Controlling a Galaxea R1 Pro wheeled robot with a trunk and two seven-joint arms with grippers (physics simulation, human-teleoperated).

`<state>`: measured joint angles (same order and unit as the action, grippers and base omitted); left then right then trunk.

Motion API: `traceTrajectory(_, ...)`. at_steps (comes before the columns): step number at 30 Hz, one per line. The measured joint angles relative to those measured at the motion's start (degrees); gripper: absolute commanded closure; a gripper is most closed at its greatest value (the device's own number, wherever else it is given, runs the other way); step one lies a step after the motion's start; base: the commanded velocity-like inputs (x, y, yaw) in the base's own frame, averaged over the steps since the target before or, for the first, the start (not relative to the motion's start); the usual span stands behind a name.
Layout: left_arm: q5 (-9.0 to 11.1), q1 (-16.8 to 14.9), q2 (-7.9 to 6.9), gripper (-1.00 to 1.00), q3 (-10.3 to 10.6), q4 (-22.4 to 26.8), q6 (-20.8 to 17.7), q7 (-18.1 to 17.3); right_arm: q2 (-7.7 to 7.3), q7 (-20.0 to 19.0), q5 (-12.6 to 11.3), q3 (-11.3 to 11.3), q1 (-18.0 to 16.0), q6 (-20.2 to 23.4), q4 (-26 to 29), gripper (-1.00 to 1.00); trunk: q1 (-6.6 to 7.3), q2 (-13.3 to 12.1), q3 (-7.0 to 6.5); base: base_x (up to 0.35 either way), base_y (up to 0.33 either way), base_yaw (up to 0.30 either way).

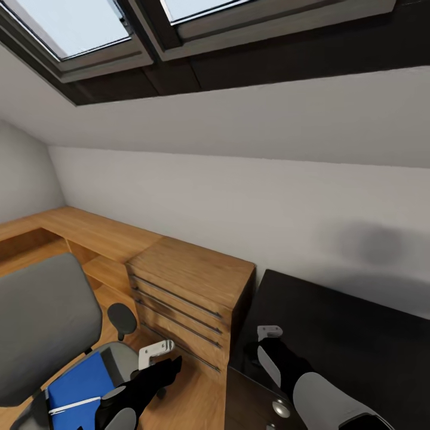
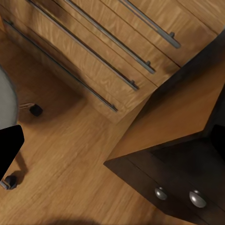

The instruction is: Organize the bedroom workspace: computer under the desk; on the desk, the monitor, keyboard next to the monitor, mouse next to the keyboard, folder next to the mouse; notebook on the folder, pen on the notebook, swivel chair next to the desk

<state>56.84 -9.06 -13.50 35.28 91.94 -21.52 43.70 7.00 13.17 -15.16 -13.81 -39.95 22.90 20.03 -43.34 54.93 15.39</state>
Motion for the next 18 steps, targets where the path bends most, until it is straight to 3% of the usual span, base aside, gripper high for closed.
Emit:
traceTrajectory(12,0.0,0.0,0.01,-1.0,0.0,0.0,0.0,0.1,-0.26,-0.1,0.0,0.1,-0.2,-0.1,0.2,-1.0,-2.64,4.8,2.16,0.0,0.0,0.0)
traceTrajectory(18,0.0,0.0,-0.01,-1.0,0.0,0.0,0.0,0.0,-0.34,-0.1,0.0,0.1,-0.2,-0.1,0.3,-1.0,-2.64,4.8,2.16,0.0,0.0,0.0)
